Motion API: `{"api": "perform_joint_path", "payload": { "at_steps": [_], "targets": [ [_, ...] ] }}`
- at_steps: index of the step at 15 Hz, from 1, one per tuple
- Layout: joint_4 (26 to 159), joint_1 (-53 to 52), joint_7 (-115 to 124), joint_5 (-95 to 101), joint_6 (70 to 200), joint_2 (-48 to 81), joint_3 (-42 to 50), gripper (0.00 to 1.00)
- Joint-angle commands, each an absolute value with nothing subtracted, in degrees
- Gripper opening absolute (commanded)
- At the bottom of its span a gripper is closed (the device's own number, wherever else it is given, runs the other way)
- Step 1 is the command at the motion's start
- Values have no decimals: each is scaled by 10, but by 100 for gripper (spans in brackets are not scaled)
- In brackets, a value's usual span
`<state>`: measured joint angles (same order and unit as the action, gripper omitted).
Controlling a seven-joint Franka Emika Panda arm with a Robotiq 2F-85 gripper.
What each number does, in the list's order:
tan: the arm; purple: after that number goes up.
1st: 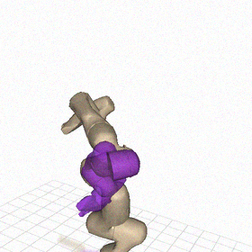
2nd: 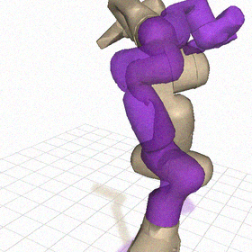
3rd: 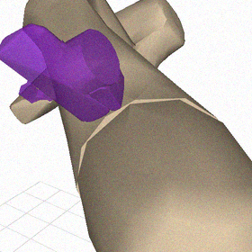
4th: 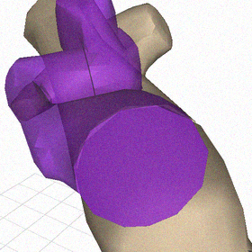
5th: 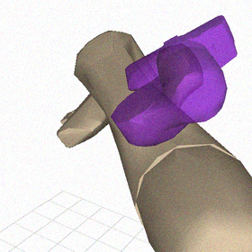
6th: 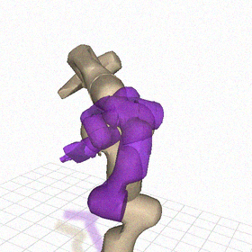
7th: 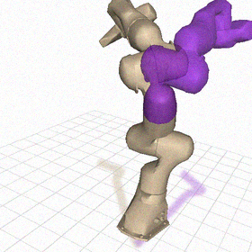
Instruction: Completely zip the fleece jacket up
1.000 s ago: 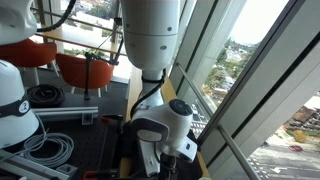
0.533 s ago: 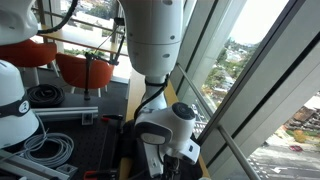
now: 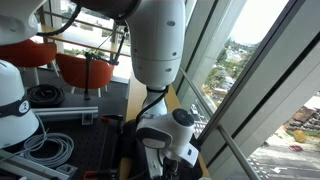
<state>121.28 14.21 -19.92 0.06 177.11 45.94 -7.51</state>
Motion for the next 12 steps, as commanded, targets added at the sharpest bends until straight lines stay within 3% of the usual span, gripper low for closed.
{"api": "perform_joint_path", "payload": {
  "at_steps": [1, 12],
  "targets": [
    [1173, 151, -181, 21, 1771, 489, -81, 100],
    [1175, 141, -160, 16, 1773, 487, -83, 100]
  ]
}}
